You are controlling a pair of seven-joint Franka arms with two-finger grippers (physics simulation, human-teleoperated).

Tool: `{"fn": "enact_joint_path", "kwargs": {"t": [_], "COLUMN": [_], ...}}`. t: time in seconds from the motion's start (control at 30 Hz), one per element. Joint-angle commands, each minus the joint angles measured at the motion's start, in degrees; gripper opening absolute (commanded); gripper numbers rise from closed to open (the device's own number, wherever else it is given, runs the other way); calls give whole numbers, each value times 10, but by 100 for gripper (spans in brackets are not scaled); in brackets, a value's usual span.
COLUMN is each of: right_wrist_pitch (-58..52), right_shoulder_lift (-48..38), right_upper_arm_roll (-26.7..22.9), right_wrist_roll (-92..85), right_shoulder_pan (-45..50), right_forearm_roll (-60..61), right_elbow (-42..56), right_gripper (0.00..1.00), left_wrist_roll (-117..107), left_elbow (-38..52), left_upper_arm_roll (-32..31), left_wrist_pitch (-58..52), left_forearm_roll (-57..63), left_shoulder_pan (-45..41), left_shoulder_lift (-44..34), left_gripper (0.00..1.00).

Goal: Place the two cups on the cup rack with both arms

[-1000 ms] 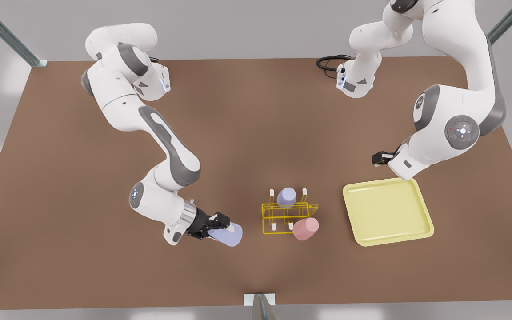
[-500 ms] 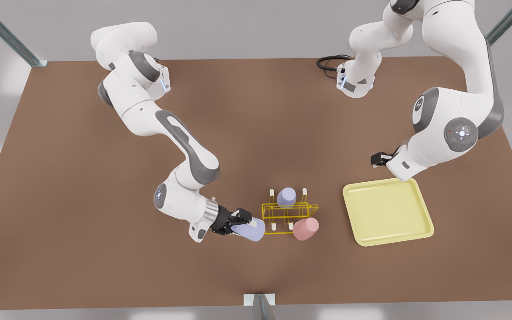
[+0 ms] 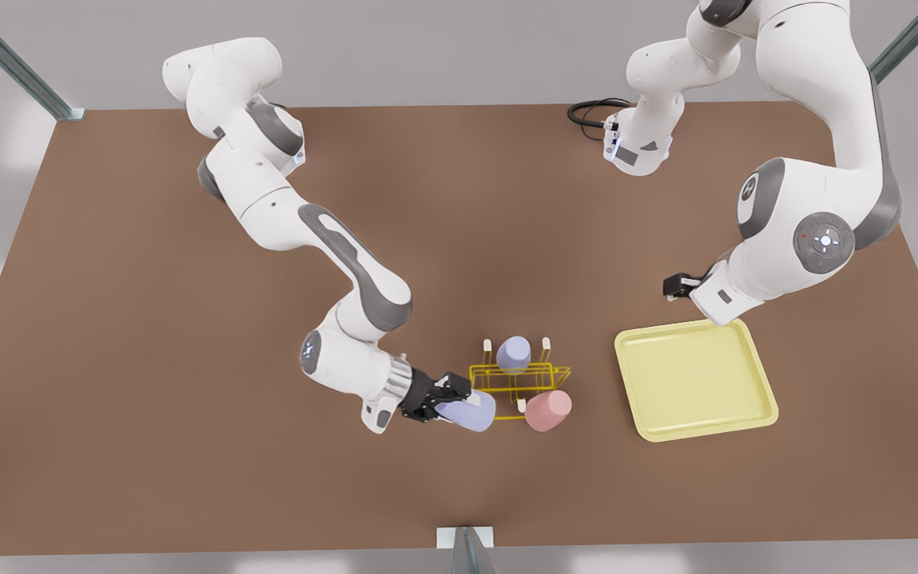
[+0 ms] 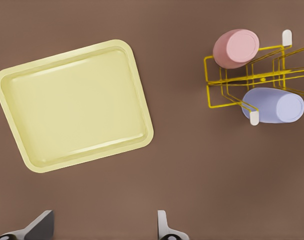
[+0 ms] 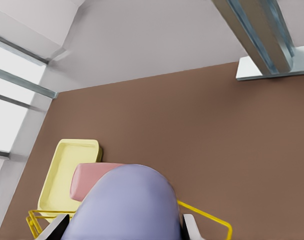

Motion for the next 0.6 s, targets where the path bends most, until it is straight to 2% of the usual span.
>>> {"fn": "enact_joint_path", "kwargs": {"t": [0.0, 0.27, 0.3, 0.57], "right_wrist_pitch": [2, 10, 9, 9], "right_shoulder_lift": [3, 21, 21, 25], "right_upper_arm_roll": [0, -1, -1, 0], "right_wrist_roll": [9, 9, 10, 16], "right_shoulder_pan": [1, 16, 17, 25], "right_forearm_roll": [-3, -4, -4, -2], "right_elbow": [2, 17, 17, 38], "right_gripper": [76, 77, 100, 100], "left_wrist_roll": [4, 4, 4, 5], "left_elbow": [1, 5, 9, 10], "left_upper_arm_roll": [0, 0, 0, 0], "left_wrist_pitch": [-1, -1, -1, 0], "left_forearm_roll": [1, 1, 1, 1], "left_shoulder_pan": [-1, -2, -2, -2], "left_shoulder_lift": [-1, 3, 3, 8], "left_gripper": [100, 100, 100, 100]}}
